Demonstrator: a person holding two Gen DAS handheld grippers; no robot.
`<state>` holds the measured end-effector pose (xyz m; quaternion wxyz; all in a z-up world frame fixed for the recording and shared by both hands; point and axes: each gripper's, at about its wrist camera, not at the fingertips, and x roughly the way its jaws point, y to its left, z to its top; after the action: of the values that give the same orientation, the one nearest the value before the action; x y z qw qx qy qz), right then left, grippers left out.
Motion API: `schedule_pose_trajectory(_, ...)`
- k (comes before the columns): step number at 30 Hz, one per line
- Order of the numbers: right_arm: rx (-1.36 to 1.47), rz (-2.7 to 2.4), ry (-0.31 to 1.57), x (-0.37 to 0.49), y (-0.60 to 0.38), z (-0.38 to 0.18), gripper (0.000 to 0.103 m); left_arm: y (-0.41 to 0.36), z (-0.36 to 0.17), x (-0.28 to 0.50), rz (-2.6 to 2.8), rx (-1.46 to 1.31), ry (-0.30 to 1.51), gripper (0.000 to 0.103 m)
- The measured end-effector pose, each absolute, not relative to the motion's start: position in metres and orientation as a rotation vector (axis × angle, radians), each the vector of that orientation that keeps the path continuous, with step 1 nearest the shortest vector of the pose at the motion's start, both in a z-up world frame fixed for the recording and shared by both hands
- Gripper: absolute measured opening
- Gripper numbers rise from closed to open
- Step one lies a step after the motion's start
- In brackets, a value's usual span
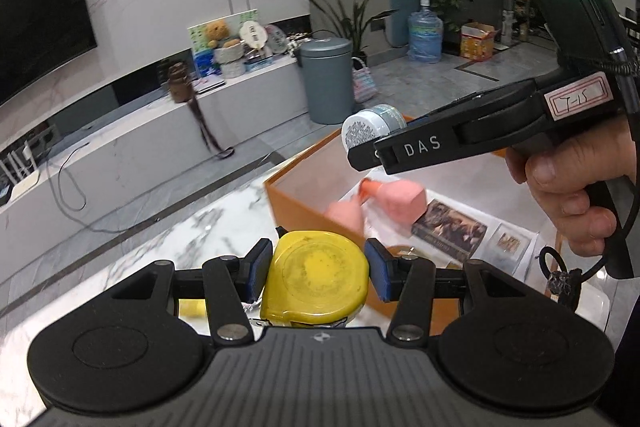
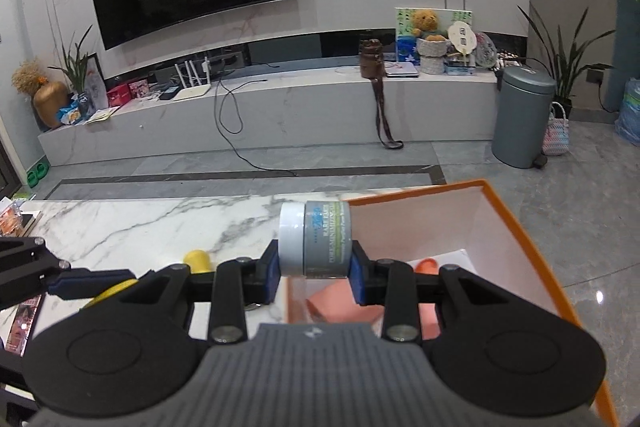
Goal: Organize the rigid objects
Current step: 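Lift and carry the tape measure and the jar over the orange box, then lower the jar and tape measure into the orange box and open both tools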
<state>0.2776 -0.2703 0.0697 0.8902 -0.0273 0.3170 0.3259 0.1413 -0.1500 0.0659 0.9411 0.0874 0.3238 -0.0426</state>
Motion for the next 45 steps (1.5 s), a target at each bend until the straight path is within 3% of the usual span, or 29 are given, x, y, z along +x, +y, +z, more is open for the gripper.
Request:
schedule_pose_trajectory(14,-0.054,0.587,0.785,0.318,-0.33,0.07,0.034,-0.197,0.057,0.194,-0.186,0.282,0.687,0.058)
schedule_pose_trajectory(45,-0.302,0.461,1.071,0.363,-0.335,-0.013,0.034,-0.257,-0.032,0.292,-0.332,0.642,1.031,0.058)
